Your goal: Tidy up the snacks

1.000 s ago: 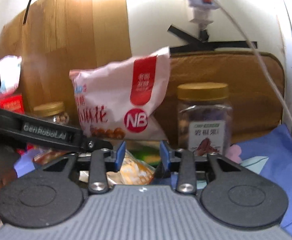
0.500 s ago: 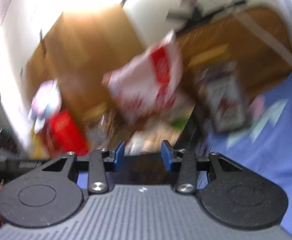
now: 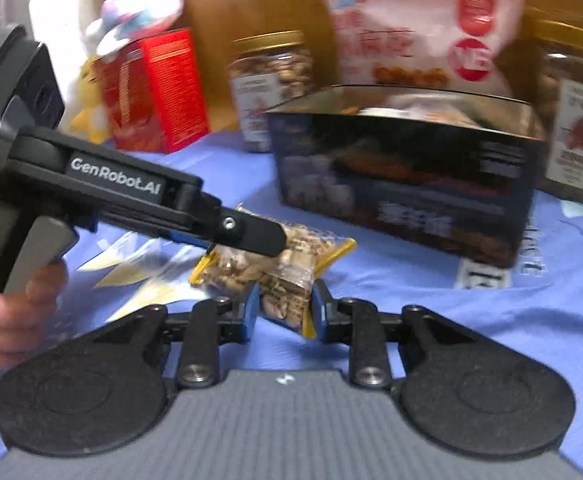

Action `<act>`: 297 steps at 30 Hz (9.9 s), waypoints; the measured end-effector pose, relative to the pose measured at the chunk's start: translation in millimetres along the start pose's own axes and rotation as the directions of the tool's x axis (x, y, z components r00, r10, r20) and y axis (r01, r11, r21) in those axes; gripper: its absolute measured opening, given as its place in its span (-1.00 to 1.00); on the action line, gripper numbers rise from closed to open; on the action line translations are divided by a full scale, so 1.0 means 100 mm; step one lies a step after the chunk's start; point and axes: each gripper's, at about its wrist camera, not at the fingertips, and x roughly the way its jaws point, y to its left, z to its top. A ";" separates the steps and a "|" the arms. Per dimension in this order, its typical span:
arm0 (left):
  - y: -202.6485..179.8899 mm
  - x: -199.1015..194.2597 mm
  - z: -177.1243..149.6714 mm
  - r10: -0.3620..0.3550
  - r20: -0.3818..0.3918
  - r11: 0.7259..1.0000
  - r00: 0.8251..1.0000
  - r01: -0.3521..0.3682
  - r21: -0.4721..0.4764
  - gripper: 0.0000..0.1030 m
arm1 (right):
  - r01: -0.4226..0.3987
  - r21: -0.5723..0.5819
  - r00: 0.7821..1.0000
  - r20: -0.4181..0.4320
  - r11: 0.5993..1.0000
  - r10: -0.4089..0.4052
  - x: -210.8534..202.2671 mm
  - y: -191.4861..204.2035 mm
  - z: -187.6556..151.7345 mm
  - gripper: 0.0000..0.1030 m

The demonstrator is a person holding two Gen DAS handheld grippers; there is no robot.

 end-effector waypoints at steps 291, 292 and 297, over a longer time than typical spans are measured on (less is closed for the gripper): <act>-0.81 0.60 1.03 0.038 0.171 0.951 0.984 -0.089 0.297 -0.26 | 0.283 -0.078 0.919 0.309 0.956 -0.246 0.11 -0.81 0.70 -0.24; -0.77 0.66 1.03 0.053 0.169 0.953 0.984 -0.101 0.286 -0.17 | 0.273 -0.078 0.924 0.297 0.959 -0.239 0.15 -0.82 0.67 -0.23; -0.75 0.57 1.07 0.058 0.183 0.962 0.981 -0.104 0.253 -0.05 | 0.279 -0.083 0.912 0.335 0.957 -0.237 0.08 -0.76 0.65 0.19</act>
